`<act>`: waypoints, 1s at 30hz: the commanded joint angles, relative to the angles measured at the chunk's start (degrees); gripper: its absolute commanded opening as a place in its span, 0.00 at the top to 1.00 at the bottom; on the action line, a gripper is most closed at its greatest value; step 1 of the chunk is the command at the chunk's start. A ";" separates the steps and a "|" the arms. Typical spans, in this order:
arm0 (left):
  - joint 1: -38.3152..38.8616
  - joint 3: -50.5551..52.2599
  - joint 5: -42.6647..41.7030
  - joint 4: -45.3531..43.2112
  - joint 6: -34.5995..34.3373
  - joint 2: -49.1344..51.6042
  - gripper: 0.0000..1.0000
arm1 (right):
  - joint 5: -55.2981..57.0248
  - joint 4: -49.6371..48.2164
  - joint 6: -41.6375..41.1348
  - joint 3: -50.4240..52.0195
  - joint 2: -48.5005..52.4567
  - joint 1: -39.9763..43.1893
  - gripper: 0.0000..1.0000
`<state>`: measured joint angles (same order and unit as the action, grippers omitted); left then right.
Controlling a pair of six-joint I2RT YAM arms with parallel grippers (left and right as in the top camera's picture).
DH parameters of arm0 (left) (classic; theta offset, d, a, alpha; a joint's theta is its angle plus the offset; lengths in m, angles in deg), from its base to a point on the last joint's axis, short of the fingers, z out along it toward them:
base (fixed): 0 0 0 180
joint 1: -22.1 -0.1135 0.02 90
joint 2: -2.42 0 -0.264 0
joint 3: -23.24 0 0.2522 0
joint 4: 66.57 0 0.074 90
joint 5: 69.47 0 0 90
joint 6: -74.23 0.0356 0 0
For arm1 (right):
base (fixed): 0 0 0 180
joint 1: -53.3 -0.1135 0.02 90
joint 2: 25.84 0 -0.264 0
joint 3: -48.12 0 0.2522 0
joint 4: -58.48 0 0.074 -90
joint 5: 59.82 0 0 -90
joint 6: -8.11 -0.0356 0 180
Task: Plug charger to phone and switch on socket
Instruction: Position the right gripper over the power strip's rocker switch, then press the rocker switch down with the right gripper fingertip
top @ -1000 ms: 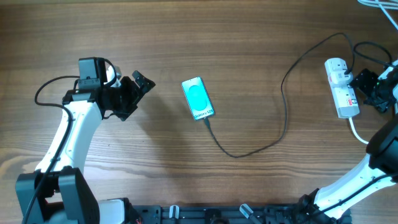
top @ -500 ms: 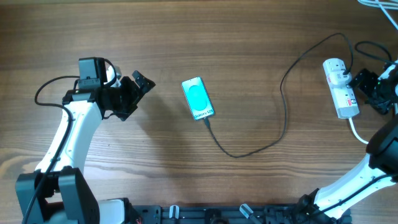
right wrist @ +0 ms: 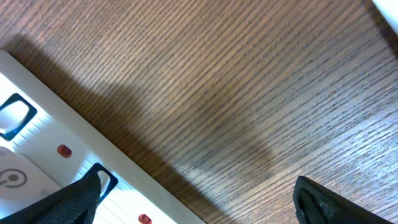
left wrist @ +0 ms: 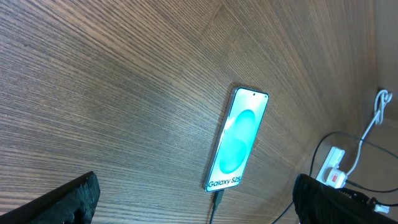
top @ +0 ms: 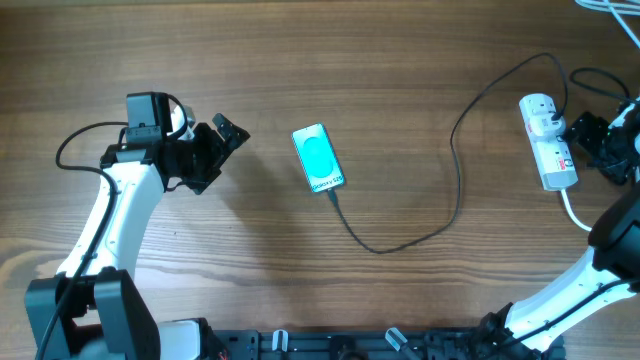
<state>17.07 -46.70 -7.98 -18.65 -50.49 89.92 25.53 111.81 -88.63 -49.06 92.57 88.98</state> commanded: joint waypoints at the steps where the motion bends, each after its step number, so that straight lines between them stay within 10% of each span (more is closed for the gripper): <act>1: -0.33 -0.07 0.35 -0.04 1.09 0.26 0.00 | -2.08 0.57 0.59 -0.87 1.40 -0.09 0.01; 30: -0.33 -0.07 0.35 -0.04 1.09 0.26 0.00 | -1.79 0.22 0.61 -0.04 1.40 -0.09 0.01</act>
<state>17.07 -46.70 -7.96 -18.65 -50.49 89.92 22.49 112.05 -88.63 -49.06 92.59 89.07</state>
